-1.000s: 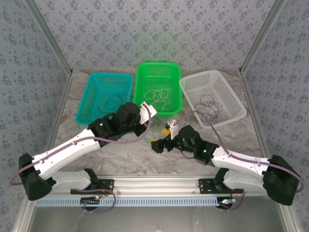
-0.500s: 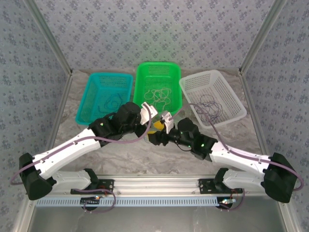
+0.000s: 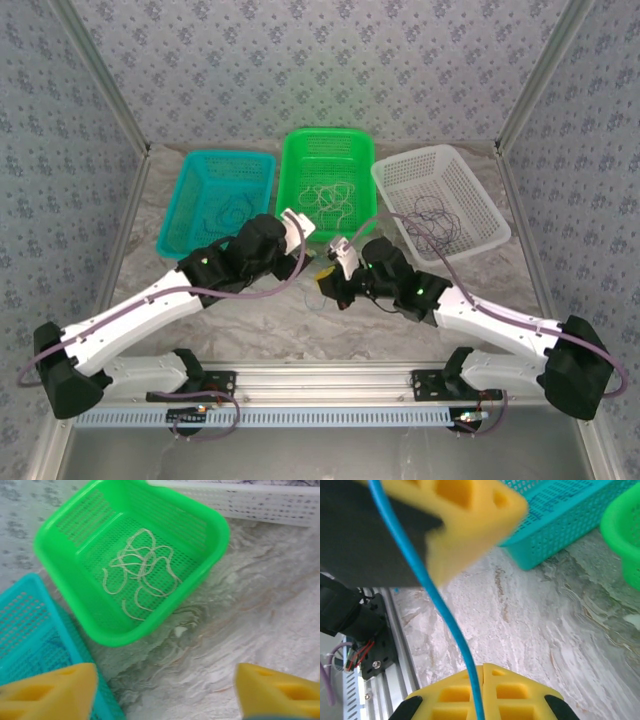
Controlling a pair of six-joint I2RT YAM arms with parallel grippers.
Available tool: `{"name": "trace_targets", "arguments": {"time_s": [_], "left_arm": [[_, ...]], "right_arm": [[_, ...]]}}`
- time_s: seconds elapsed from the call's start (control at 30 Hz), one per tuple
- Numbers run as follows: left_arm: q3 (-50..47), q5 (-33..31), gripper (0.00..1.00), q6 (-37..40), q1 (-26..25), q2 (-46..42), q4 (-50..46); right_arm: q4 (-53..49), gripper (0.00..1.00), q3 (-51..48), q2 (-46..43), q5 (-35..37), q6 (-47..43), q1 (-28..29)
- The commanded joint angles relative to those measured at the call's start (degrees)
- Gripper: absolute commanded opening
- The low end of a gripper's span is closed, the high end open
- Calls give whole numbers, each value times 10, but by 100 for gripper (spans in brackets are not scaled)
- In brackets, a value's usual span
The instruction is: Untangle the cables
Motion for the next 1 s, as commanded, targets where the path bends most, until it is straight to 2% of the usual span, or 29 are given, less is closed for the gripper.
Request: {"name": "trace_targets", "arguments": {"time_s": [0.0,0.07,0.2,0.23,0.27,0.33,0.43,0.6,0.8,0.97], "left_arm": [[-19,-68,87,-68,-3,-36,34],[-30,-105,96,-108,-2,-57,37],[-37,-148,99,-180,18,-94,-7],[-40,-139,99,-204,31,-105,-18],[-47,-119,99,-227,40,-115,-19],[-74,-33,99,-265,55,-143,18],[-107,22,98,-337,58,-166,68],[-168,137,99,-477,61,-185,226],[-227,226,99,-678,80,-167,397],[-267,246,98,-799,94,-138,530]], "right_arm": [[-10,0,-2,-20,69,17,0],[-8,0,-1,-24,102,16,5],[-19,0,1,-35,156,3,10],[-20,0,0,-40,166,2,11],[-18,0,-2,-44,173,2,11],[-6,0,-8,-49,181,0,10],[-7,0,-4,-47,204,0,12],[20,0,-7,-43,253,-18,28],[78,0,-8,-21,327,-60,49],[122,0,-5,3,358,-92,57]]}}
